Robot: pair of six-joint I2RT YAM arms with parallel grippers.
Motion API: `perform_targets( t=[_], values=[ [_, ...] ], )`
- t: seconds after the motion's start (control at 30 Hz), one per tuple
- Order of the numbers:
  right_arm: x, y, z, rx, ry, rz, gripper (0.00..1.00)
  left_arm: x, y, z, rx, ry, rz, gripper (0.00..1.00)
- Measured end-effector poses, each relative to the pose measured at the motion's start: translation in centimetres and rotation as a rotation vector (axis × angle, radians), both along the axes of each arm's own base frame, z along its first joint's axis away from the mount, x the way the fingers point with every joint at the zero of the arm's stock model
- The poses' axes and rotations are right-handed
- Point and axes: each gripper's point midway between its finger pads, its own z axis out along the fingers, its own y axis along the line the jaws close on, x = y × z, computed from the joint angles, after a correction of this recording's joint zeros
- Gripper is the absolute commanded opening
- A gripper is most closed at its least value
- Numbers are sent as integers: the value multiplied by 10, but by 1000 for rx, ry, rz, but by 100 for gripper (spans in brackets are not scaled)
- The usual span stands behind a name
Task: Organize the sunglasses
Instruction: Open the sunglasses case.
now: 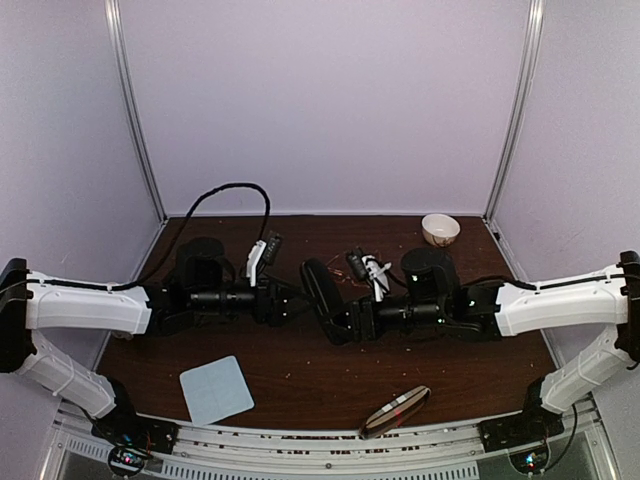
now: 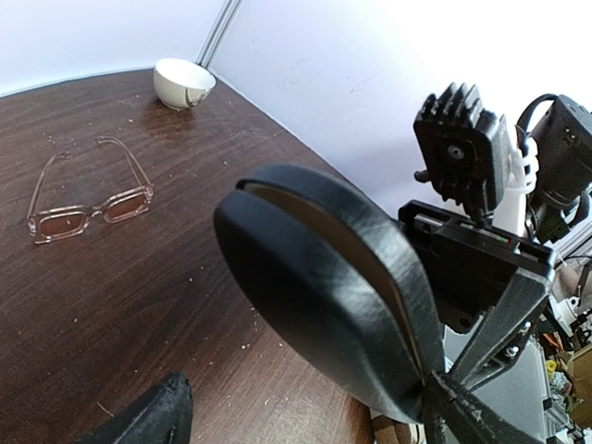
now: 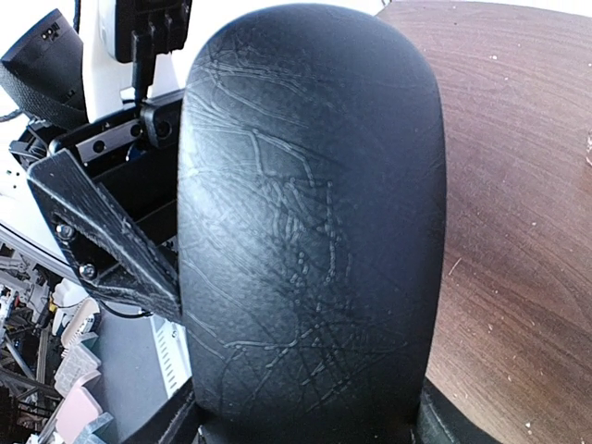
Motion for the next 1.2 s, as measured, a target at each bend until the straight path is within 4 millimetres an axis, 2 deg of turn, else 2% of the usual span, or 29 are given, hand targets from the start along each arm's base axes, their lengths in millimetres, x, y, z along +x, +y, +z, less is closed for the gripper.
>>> perform_targets(
  t=[0.47, 0.7, 1.0, 1.2],
  values=[
    [3, -2, 0, 4, -13, -7, 29, 5, -5, -3, 2, 41, 16, 84],
    [7, -11, -10, -29, -37, -41, 28, 8, -11, -16, 32, 112, 29, 82],
    [7, -24, 0, -23, -78, -69, 28, 9, -21, -11, 13, 131, 10, 82],
    [7, -27, -6, -42, -74, -75, 27, 10, -23, -18, 27, 144, 7, 81]
  ],
)
